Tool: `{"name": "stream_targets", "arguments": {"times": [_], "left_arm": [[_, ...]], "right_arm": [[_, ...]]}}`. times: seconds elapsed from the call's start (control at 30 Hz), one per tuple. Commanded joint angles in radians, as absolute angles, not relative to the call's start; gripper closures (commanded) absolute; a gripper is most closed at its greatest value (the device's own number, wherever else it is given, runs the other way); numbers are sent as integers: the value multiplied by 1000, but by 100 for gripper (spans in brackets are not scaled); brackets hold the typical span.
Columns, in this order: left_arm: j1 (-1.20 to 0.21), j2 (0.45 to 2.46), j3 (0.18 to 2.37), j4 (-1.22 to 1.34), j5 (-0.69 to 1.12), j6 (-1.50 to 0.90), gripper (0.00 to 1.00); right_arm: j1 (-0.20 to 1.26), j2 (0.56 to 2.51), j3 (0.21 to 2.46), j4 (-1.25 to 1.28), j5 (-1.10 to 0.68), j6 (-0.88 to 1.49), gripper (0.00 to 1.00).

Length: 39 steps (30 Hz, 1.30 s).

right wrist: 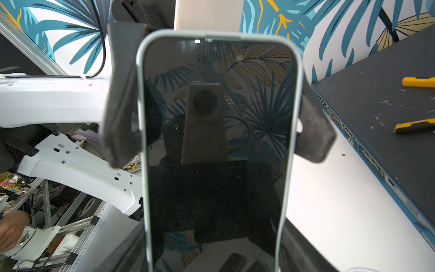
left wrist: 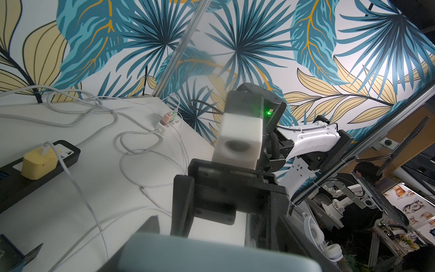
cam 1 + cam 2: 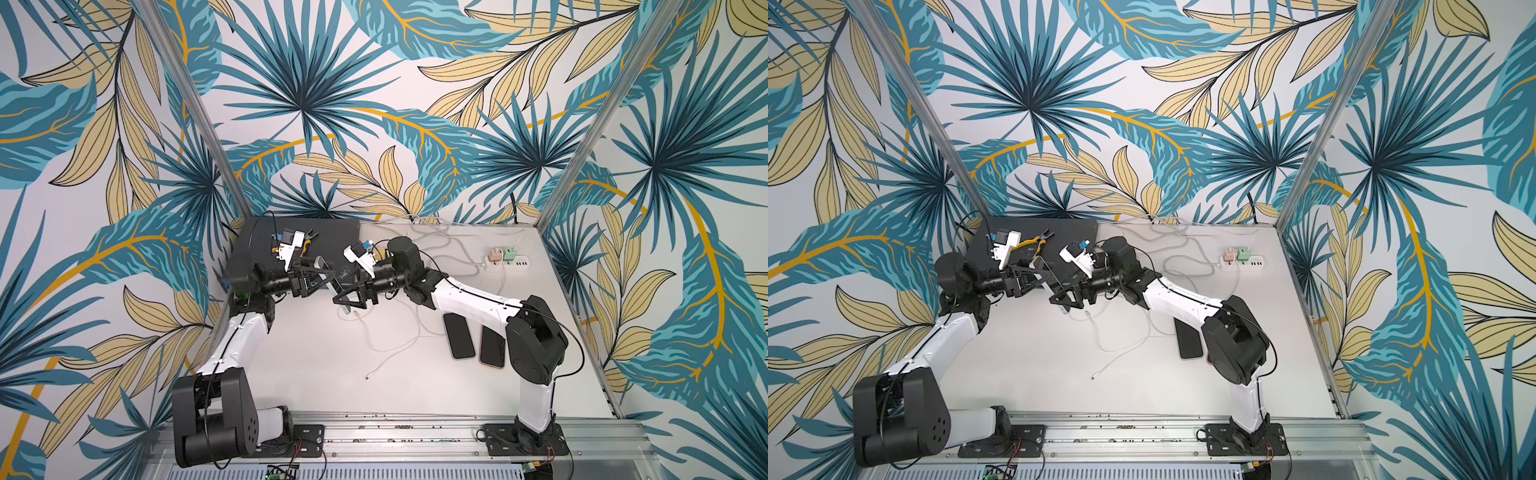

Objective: Unplug the charging cable from the phone
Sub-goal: Place the phone at the center of the board.

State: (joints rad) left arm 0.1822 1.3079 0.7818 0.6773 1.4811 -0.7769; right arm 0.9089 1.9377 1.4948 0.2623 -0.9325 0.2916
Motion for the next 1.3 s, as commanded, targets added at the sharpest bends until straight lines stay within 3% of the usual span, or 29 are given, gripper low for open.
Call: {"name": "stream_targets", "arguments": {"times": [0.0,0.1,0.13,0.47,0.73,1.27], "left_arm": [[187,1285,776,714,1502,-787,32],[192,1285,771,734,1500,-788,5],[196,1284,767,748,1494,-793,1],[266,1276,771,633,1404,-741,0],[273,1273,948,-147,1207,-208,0],[283,1276,978,-229,948,-193,0]], "right_arm": [[913,1931,1460,322,-970,291,53],[913,1919,1436,336,-955,294,55],[913,1915,1427,342,-949,294,55],[915,1875,1292,425,-857,336,59],[955,1865,1228,351,-665,342,59],[1094,1927,1358,-2,-224,345,59]]}}
